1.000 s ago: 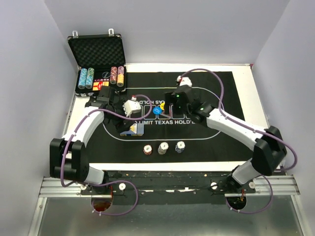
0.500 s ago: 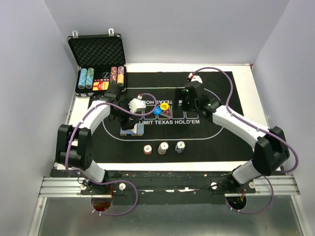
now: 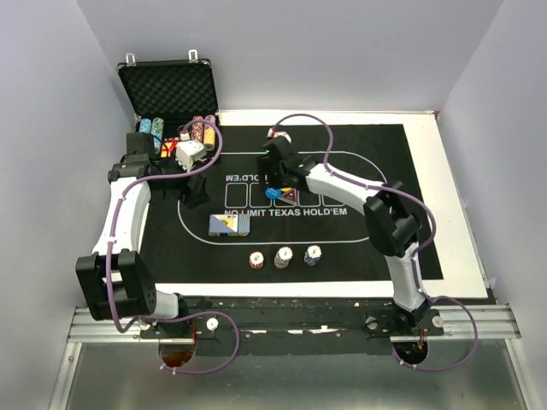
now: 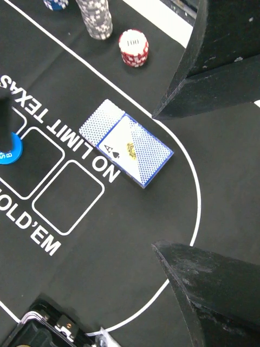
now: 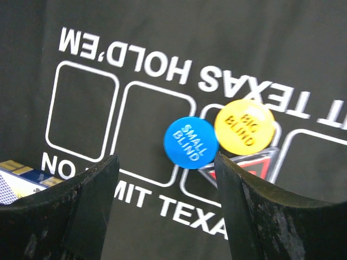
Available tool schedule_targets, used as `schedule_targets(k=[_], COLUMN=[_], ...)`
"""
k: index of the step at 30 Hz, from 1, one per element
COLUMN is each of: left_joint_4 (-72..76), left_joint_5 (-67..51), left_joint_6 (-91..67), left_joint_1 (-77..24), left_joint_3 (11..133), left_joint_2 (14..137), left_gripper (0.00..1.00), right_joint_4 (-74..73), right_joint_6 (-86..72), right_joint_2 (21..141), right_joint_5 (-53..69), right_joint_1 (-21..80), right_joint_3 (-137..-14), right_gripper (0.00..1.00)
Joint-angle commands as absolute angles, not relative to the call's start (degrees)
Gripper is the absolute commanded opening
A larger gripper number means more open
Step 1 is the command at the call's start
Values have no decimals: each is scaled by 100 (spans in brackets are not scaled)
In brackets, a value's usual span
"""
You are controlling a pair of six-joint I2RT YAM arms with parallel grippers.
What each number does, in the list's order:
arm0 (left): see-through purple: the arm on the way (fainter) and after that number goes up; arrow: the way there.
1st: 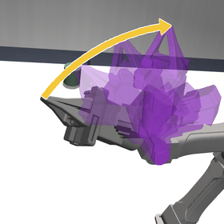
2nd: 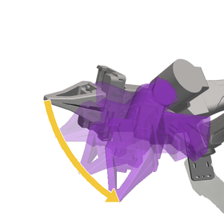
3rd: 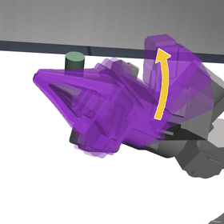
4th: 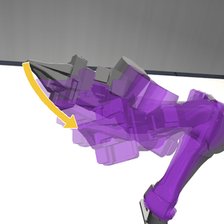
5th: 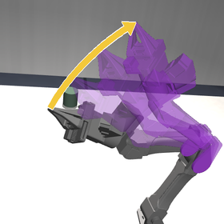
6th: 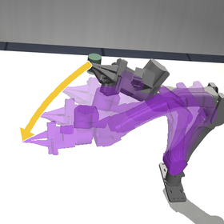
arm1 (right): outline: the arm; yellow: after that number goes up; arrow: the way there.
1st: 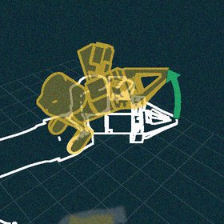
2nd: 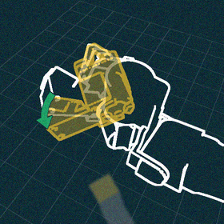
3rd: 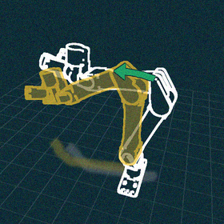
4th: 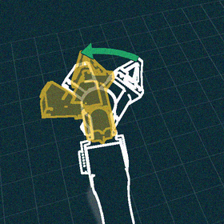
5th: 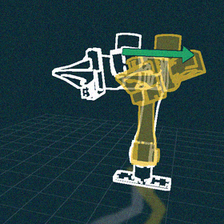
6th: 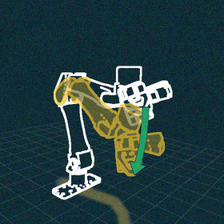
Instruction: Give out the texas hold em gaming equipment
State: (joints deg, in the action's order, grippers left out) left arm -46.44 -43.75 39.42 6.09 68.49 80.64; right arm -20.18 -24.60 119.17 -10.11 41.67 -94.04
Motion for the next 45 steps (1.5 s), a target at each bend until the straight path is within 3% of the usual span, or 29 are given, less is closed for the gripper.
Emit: schedule_targets(k=[1,17,28,37,45], left_joint_4=[-5150,-5071,-4948,-4869,-4808], left_joint_5=[-4939,-4641,-4535,-4421,-4351], left_joint_6=[3455,2786,2619,2593,2540], left_joint_1=[861,914,914,905,932], left_joint_3=[7031,6987,7058,6996,6926], left_joint_2=[7656,7110,7075,6944,6785], left_gripper=[99,99,99,99,99], right_joint_4=[-2496,-2478,-2399,-2391,-2706], right_joint_6=[-2320,-2443,-2531,-2549,-2294], right_joint_2=[12418,12797,13113,13306,13851], right_joint_5=[-1326,-1916,-1556,-1336,-1582], right_joint_1=[4421,4526,4518,4684,4992], right_joint_3=[-9905,-9510,-9756,-9905,-10976], right_gripper=[78,74,77,68,63])
